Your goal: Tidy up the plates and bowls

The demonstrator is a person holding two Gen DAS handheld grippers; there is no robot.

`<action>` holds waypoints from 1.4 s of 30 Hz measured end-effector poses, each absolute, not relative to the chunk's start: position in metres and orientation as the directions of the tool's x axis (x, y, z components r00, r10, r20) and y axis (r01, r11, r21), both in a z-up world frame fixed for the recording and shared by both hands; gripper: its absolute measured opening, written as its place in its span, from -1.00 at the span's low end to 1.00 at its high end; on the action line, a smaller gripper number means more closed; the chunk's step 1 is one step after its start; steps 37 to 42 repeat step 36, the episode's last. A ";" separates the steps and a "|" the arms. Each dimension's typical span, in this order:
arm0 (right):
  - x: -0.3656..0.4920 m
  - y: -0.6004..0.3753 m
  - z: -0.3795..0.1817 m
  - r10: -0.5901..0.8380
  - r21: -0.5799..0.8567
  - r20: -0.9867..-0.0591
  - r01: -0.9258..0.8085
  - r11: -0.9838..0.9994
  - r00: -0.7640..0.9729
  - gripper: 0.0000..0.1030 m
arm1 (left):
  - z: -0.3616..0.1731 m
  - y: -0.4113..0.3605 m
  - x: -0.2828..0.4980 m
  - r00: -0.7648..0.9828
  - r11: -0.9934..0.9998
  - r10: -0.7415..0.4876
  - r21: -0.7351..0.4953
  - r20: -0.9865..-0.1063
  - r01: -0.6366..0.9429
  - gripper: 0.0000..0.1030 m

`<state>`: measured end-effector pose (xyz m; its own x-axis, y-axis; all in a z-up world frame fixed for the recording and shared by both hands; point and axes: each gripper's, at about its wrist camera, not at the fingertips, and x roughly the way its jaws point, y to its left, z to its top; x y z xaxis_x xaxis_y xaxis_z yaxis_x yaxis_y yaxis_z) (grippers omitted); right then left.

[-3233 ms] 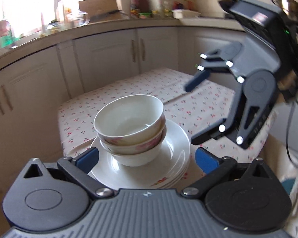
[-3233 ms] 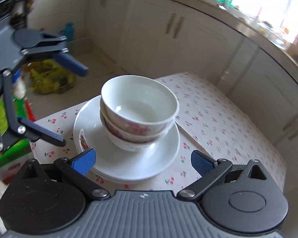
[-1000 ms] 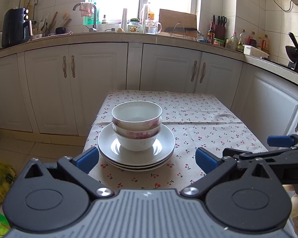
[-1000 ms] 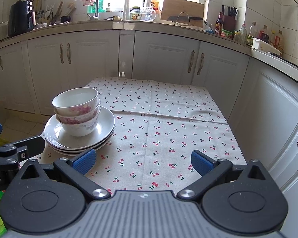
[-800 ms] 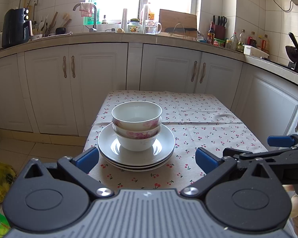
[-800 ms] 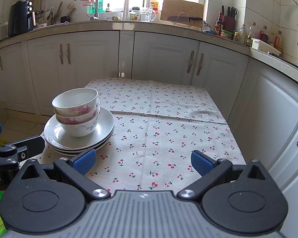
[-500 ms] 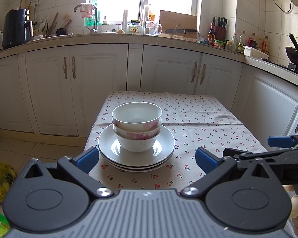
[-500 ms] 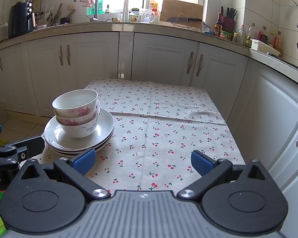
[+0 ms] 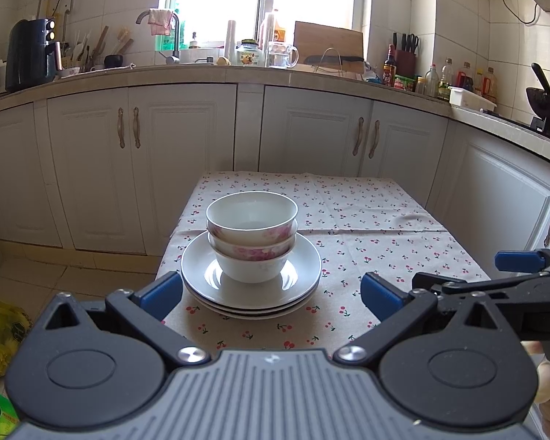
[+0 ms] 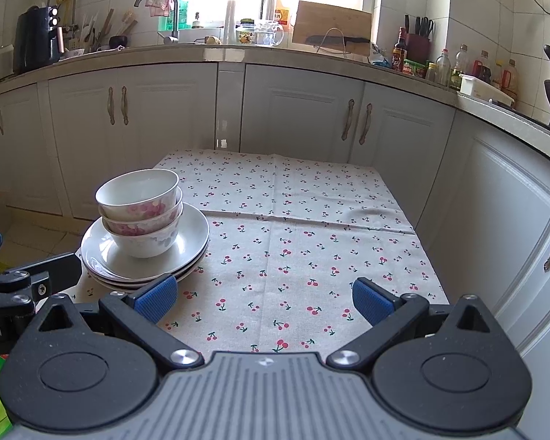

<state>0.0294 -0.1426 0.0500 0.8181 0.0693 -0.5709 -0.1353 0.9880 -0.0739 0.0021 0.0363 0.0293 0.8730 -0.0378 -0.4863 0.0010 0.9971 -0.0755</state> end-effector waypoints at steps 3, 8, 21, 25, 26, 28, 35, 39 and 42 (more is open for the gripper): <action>0.029 -0.143 0.050 0.067 -0.075 -0.569 -0.133 0.988 0.820 1.00 | 0.030 0.036 0.001 0.873 0.997 -0.038 -0.076 -0.486 0.001 0.99; 0.029 -0.142 0.050 0.066 -0.075 -0.568 -0.131 0.989 0.820 1.00 | 0.030 0.036 0.001 0.873 0.997 -0.037 -0.075 -0.486 0.001 0.99; 0.029 -0.142 0.050 0.061 -0.078 -0.568 -0.127 0.989 0.821 1.00 | 0.030 0.036 0.002 0.873 0.997 -0.038 -0.075 -0.486 0.001 0.99; 0.029 -0.142 0.050 0.059 -0.078 -0.569 -0.124 0.989 0.820 1.00 | 0.030 0.036 0.002 0.873 0.997 -0.038 -0.075 -0.487 0.002 0.99; 0.029 -0.142 0.050 0.058 -0.078 -0.569 -0.124 0.989 0.820 1.00 | 0.030 0.036 0.002 0.872 0.997 -0.038 -0.075 -0.488 0.001 0.99; 0.029 -0.142 0.050 0.056 -0.078 -0.570 -0.122 0.989 0.820 1.00 | 0.029 0.036 0.002 0.871 0.997 -0.038 -0.075 -0.489 0.001 0.99; 0.031 -0.141 0.049 0.053 -0.077 -0.569 -0.118 0.990 0.820 1.00 | 0.029 0.036 0.002 0.871 0.997 -0.038 -0.075 -0.489 0.001 0.99; 0.031 -0.141 0.049 0.054 -0.077 -0.569 -0.119 0.990 0.821 1.00 | 0.029 0.036 0.002 0.871 0.997 -0.038 -0.075 -0.489 0.001 0.99; 0.031 -0.141 0.049 0.054 -0.077 -0.569 -0.119 0.990 0.821 1.00 | 0.029 0.036 0.002 0.871 0.997 -0.038 -0.075 -0.489 0.001 0.99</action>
